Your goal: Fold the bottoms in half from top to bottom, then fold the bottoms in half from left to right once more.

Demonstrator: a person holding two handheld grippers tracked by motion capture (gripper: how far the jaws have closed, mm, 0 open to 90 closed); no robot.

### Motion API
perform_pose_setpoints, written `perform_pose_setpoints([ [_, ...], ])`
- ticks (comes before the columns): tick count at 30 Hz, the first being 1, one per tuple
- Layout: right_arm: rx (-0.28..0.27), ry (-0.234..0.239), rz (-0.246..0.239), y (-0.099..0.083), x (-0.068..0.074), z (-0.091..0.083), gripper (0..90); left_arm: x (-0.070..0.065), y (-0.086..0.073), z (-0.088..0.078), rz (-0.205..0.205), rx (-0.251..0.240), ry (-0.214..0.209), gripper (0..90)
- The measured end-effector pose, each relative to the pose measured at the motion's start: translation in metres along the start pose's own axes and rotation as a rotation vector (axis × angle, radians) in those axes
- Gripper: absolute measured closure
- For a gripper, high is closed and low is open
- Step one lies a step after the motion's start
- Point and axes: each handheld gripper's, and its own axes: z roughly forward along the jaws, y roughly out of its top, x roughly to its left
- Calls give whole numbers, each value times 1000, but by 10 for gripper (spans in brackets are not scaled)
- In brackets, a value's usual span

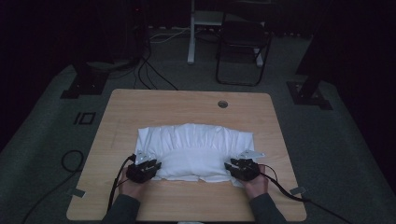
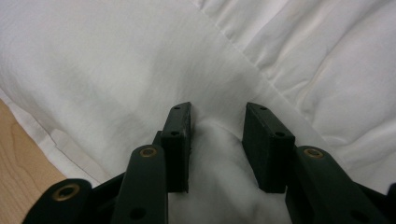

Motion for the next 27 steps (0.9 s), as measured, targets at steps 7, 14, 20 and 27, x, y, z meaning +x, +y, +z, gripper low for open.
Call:
perform_pose_setpoints([
  [7,-3,-1,-6,-1,0,0,613,13,7,-17,-100,-154,105,412],
  [14,-5,1,-11,-1,0,1,611,32,10,6,-198,-69,159,147],
  [20,-17,19,-1,-2,-2,0,610,36,6,14,-185,-1,233,101],
  [27,-19,20,-2,-3,-2,0,609,41,6,18,-201,47,250,41],
])
